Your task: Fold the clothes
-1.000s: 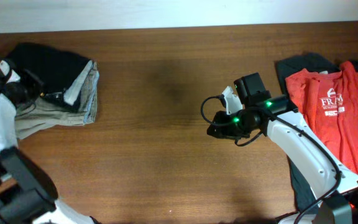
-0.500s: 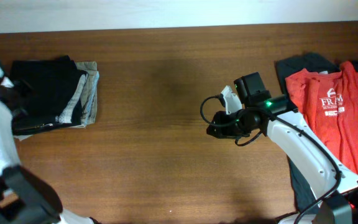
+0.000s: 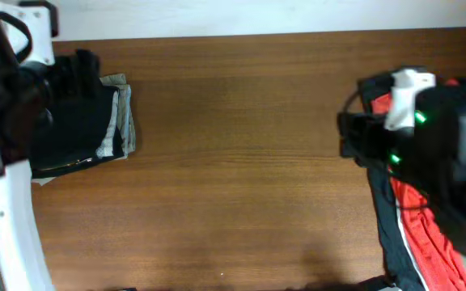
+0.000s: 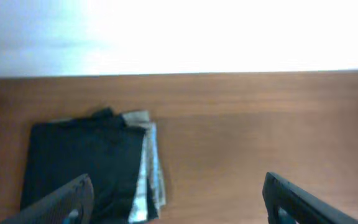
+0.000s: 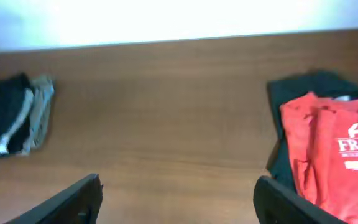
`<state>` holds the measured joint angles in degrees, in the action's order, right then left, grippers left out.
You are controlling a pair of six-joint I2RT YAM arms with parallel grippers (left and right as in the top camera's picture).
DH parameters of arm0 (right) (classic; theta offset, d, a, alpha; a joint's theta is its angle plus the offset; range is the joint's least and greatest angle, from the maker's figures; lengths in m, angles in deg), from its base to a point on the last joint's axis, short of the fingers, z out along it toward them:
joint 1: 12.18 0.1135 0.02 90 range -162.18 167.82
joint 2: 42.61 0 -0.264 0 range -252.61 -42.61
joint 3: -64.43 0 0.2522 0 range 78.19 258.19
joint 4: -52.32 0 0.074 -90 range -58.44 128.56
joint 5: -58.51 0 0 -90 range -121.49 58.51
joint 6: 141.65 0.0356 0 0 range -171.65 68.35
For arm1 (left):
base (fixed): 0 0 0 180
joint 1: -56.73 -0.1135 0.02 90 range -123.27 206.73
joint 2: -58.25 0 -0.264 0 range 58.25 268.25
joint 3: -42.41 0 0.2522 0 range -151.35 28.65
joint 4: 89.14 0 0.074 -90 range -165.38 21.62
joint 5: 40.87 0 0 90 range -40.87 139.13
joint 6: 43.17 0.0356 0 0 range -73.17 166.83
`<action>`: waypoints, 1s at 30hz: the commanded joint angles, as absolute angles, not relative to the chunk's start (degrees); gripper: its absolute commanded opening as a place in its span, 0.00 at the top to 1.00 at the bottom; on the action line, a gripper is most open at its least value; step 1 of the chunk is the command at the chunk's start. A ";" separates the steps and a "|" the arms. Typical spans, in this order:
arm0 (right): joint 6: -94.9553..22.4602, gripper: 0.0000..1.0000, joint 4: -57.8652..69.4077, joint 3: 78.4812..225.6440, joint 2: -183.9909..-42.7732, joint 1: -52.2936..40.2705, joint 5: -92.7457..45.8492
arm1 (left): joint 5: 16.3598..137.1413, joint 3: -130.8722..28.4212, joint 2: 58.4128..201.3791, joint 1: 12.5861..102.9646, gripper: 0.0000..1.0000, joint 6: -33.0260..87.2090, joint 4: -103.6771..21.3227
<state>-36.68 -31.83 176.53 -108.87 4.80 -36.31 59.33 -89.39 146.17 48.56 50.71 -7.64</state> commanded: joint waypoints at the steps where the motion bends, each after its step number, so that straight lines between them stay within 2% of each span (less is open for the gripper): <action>1: -34.46 0.01 -34.85 177.25 -104.30 5.02 -41.62 | 60.93 -88.36 146.78 58.25 0.02 58.31 -1.26; 3: -29.62 0.01 -39.42 177.25 -102.51 4.97 -51.30 | 59.94 -88.27 147.79 66.18 0.02 60.04 -0.40; 6: -28.64 0.01 -44.86 177.19 -104.26 -2.66 -49.91 | 57.65 -88.27 152.09 73.04 0.01 60.00 -0.29; 8: -28.95 0.01 -47.83 177.19 -110.09 -15.46 -42.23 | 57.87 -88.27 156.86 74.35 0.01 59.95 0.03; 10: -37.32 0.01 -49.14 177.19 -117.09 -24.58 -28.46 | 57.91 -88.27 160.44 74.68 0.01 59.98 1.04; 13: -44.44 0.04 -52.20 177.19 -121.39 -25.28 -20.29 | 57.23 -88.29 161.18 74.68 0.01 59.95 4.69; 16: -51.53 0.01 -51.92 177.19 -111.49 -25.28 -14.93 | 48.75 -88.29 156.07 74.68 0.01 53.44 9.83; 22: -51.85 0.01 -51.94 177.19 -89.07 -25.28 -13.91 | 30.15 -88.29 138.23 74.68 0.01 36.81 17.85; 30: -50.94 0.01 -52.16 177.14 -88.28 -25.28 -13.89 | 29.85 -88.27 135.15 74.68 0.01 36.81 15.95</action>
